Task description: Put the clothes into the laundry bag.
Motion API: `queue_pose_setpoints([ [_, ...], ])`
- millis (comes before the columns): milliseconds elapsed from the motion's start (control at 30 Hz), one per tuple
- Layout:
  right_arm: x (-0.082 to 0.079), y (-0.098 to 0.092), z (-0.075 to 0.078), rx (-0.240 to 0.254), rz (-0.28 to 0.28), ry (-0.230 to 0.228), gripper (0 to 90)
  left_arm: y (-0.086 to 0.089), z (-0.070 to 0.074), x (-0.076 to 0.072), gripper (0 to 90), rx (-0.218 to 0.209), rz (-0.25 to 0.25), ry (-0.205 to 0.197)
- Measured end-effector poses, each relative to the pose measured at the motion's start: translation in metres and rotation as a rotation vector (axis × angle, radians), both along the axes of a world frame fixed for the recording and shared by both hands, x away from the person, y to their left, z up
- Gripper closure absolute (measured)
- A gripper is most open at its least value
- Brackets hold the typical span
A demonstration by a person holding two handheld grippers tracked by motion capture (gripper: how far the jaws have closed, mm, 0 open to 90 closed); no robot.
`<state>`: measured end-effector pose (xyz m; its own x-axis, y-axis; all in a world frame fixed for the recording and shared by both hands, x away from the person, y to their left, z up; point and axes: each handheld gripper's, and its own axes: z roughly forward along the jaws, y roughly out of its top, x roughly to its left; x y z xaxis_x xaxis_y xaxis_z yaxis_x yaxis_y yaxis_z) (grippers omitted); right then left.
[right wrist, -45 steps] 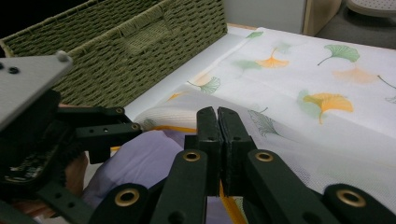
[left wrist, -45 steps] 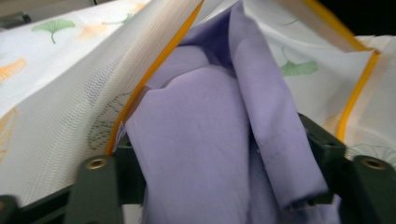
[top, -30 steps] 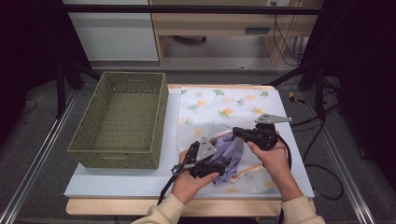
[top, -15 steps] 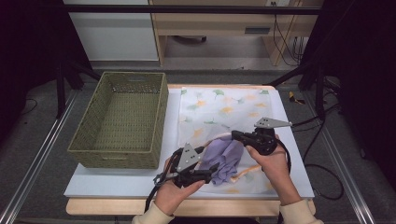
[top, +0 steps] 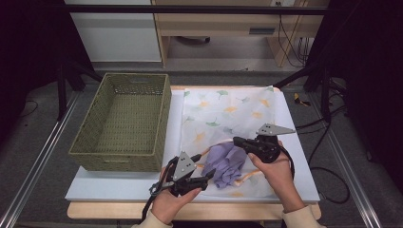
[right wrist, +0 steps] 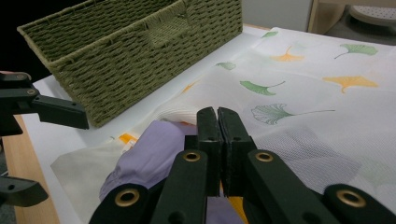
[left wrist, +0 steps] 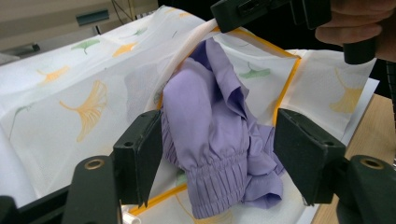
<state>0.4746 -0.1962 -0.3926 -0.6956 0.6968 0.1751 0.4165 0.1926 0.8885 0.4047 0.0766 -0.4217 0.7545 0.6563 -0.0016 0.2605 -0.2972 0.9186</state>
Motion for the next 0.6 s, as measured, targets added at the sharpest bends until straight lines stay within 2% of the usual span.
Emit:
queue_pose_setpoints([
  [67,-0.001,0.001,-0.003,0.008,0.004,0.008,88.9,-0.002,-0.004,0.000,35.8,0.016,-0.007,0.018],
  [200,-0.002,0.005,-0.004,0.005,0.010,0.011,88.8,-0.002,-0.006,0.000,38.7,0.032,-0.006,0.024],
  [333,-0.004,0.011,-0.003,0.028,0.030,0.020,88.9,0.000,-0.007,0.000,40.1,0.017,0.015,0.029],
  [600,-0.008,0.017,-0.003,0.026,0.045,0.020,88.8,-0.004,-0.011,-0.002,43.8,0.038,-0.017,0.052],
])
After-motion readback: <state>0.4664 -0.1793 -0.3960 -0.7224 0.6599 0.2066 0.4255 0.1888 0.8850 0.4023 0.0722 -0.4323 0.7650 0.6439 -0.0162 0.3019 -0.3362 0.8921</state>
